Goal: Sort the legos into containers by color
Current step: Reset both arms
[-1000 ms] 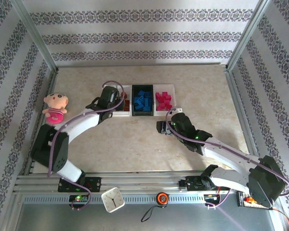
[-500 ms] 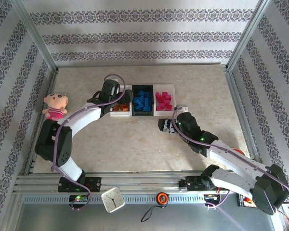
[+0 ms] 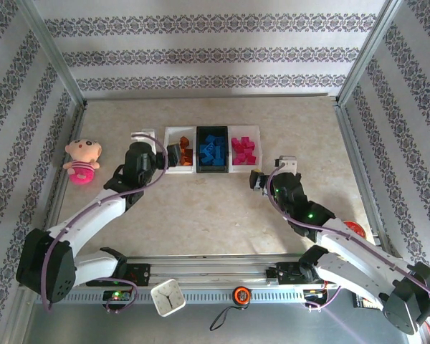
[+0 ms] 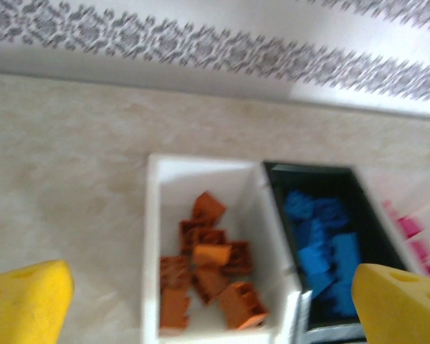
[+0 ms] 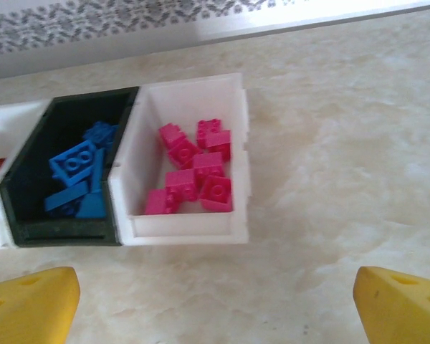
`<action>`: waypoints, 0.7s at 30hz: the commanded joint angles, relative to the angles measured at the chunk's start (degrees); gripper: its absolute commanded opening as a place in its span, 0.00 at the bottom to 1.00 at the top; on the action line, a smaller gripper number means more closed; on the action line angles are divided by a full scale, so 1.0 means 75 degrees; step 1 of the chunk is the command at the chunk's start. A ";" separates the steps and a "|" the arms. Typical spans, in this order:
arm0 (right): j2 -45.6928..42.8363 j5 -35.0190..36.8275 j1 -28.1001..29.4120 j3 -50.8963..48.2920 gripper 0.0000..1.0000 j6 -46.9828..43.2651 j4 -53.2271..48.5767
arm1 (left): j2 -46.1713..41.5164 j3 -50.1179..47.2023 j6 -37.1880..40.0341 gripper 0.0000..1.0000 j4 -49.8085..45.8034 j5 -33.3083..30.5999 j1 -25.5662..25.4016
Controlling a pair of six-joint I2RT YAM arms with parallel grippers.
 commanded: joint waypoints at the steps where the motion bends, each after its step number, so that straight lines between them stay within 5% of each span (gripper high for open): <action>1: -0.0059 0.0872 -0.0149 -0.0133 0.98 -0.0157 0.0283 | 0.0073 -0.0415 0.1504 0.99 0.1223 -0.0547 0.0339; 8: -0.0017 0.0845 -0.0675 -0.0363 0.98 -0.0170 0.0585 | 0.0839 -0.0899 0.2293 0.99 0.1454 -0.0260 0.1647; 21: -0.0008 0.0035 -0.1397 -0.0735 0.98 -0.1490 0.1894 | 0.2944 -0.2544 0.2459 0.99 0.6053 0.1254 0.2683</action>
